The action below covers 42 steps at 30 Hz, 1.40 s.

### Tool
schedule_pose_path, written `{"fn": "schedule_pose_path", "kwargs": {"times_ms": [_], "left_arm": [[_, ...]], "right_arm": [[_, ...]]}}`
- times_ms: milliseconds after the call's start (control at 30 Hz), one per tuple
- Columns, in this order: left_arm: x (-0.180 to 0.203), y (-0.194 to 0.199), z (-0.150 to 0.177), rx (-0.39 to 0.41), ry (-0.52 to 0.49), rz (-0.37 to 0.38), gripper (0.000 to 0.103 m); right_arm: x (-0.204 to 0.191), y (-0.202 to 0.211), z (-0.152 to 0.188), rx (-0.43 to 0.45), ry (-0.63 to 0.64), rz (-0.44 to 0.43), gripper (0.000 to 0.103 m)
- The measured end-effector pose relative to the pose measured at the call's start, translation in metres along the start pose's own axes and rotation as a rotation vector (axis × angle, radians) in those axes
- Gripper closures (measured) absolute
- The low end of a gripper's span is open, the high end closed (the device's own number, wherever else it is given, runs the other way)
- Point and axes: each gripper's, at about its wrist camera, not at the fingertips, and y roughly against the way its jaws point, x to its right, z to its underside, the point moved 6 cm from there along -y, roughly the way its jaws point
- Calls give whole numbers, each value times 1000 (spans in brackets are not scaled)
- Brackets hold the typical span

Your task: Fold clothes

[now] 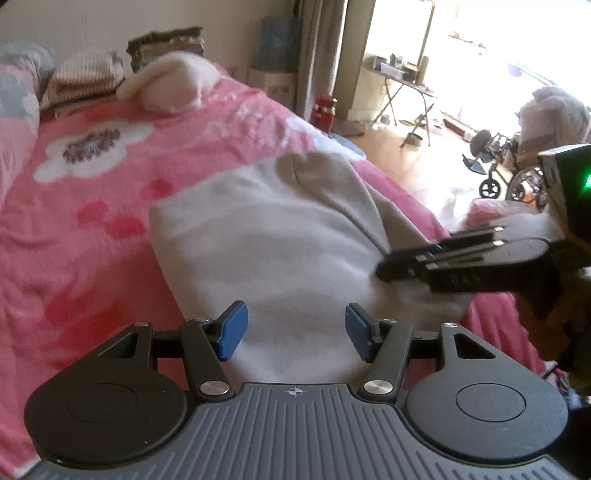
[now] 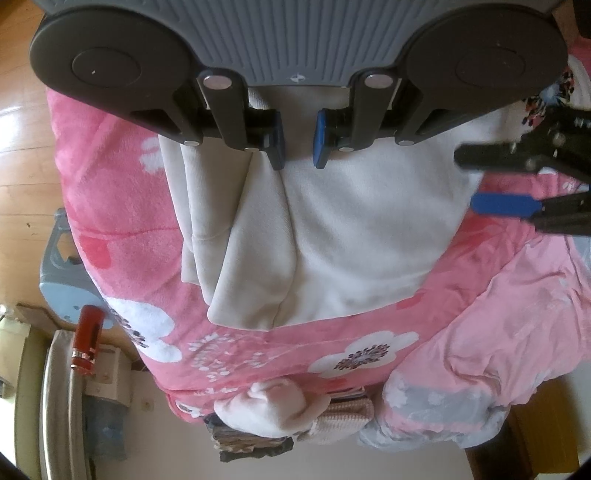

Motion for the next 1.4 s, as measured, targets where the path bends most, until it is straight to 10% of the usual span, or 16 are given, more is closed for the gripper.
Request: {"fn": "schedule_pose_path", "kwargs": {"times_ms": [767, 1400], "left_arm": [[-24, -43, -22, -227, 90, -144, 19], [-25, -48, -19, -270, 123, -193, 15]], "right_arm": [[-2, -43, -91, 47, 129, -1, 86], [9, -97, -97, -1, 71, -37, 87]]}}
